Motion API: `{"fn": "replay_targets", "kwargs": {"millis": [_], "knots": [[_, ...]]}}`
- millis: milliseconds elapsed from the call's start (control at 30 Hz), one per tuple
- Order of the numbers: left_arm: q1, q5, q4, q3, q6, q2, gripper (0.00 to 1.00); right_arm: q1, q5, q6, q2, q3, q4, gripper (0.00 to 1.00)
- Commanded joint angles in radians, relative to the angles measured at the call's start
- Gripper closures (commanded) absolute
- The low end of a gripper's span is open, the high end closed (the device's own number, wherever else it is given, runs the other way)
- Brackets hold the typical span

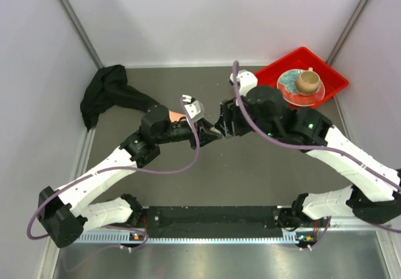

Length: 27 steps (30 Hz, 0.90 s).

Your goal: Paint the nails

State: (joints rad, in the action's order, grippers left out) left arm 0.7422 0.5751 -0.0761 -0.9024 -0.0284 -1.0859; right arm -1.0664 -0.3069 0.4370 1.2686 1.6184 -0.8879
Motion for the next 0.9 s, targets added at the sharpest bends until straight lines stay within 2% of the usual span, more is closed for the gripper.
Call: {"fn": "replay_targets", "kwargs": {"millis": [0, 33, 100, 133, 233, 600, 700, 767, 800, 833, 867], "knots": [[-0.003, 0.205, -0.053, 0.007, -0.04, 0.058, 1.0, 0.12, 0.4, -0.266, -0.08, 0.031, -0.002, 0.4], [-0.004, 0.244, -0.051, 0.002, -0.048, 0.058, 1.0, 0.132, 0.52, -0.297, -0.084, 0.025, 0.001, 0.41], [-0.004, 0.351, -0.042, -0.015, -0.086, 0.044, 1.0, 0.155, 0.635, -0.366, -0.101, -0.006, 0.013, 0.46], [-0.004, 0.395, -0.042, -0.023, -0.1, 0.037, 1.0, 0.157, 0.738, -0.385, -0.101, -0.012, 0.015, 0.49], [-0.004, 0.514, -0.054, -0.047, -0.163, 0.0, 1.0, 0.16, 0.834, -0.428, -0.086, -0.02, 0.006, 0.53], [-0.004, 0.535, -0.076, -0.052, -0.192, 0.004, 1.0, 0.161, 0.943, -0.432, -0.074, -0.045, 0.013, 0.59], [-0.004, 0.534, -0.076, -0.052, -0.192, 0.006, 1.0, 0.16, 0.945, -0.432, -0.068, -0.045, 0.027, 0.68], [-0.004, 0.54, -0.076, -0.053, -0.192, 0.006, 1.0, 0.161, 0.939, -0.457, -0.061, -0.043, 0.026, 0.67], [-0.004, 0.54, -0.074, -0.055, -0.194, 0.007, 1.0, 0.16, 0.902, -0.46, -0.06, -0.043, 0.026, 0.64], [-0.004, 0.54, -0.074, -0.055, -0.192, 0.007, 1.0, 0.161, 0.884, -0.46, -0.061, -0.041, 0.023, 0.57], [-0.004, 0.542, -0.071, -0.055, -0.192, 0.009, 1.0, 0.161, 0.87, -0.465, -0.057, -0.04, 0.02, 0.56]]}}
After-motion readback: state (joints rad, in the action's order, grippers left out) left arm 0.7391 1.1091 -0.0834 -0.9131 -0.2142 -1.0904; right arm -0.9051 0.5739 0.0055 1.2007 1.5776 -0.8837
